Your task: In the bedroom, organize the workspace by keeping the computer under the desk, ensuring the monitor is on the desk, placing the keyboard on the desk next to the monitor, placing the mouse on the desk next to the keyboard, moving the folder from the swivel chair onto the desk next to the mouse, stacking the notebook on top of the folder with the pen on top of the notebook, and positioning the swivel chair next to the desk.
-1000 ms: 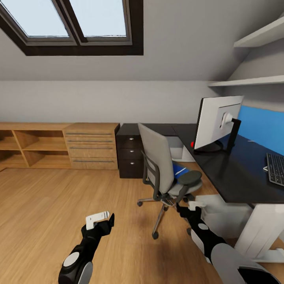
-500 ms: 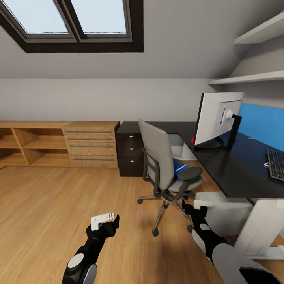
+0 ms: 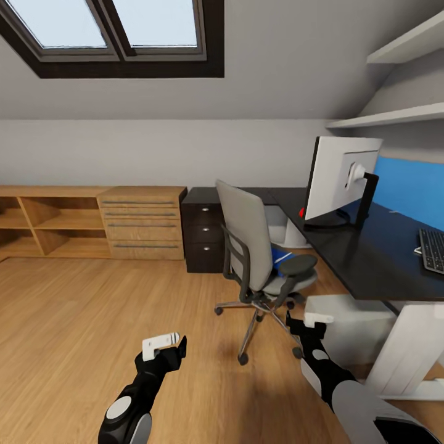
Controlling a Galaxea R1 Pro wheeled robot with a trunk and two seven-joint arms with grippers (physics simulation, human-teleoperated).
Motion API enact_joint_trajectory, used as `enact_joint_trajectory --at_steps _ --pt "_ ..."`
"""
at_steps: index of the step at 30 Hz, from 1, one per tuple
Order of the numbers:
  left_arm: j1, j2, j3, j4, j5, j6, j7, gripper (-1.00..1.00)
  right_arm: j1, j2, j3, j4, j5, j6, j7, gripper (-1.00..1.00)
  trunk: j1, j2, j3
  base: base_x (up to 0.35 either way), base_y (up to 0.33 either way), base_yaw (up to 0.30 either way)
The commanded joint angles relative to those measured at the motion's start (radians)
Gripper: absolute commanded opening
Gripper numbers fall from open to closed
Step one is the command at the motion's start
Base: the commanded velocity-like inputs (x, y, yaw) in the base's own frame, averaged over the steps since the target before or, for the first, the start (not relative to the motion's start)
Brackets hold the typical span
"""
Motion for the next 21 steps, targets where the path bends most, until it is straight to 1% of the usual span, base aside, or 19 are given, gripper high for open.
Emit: enact_joint_trajectory --at_steps 1,5,8,21 --pt "-0.001 0.0 -0.002 -0.001 0.01 0.003 0.009 1.0 -0.001 0.0 -0.006 0.001 0.005 -0.004 0.0 1.0 0.004 -0.008 -0.004 0.0 0.0 0.0" --pt "-0.001 0.0 -0.001 -0.001 0.01 0.003 0.009 1.0 -0.001 -0.001 -0.006 0.002 0.006 -0.018 0.0 1.0 0.019 -0.036 -0.017 0.0 0.0 0.0" --pt "-0.001 0.0 -0.001 -0.001 0.01 0.003 0.009 1.0 -0.001 -0.002 -0.006 0.004 0.007 -0.044 0.0 1.0 0.031 -0.057 -0.026 0.0 0.0 0.0" --pt "-0.001 0.001 0.0 0.01 0.008 0.001 0.009 1.0 0.0 -0.009 -0.007 0.01 0.006 -0.061 -0.003 1.0 0.031 -0.057 -0.026 0.0 0.0 0.0"
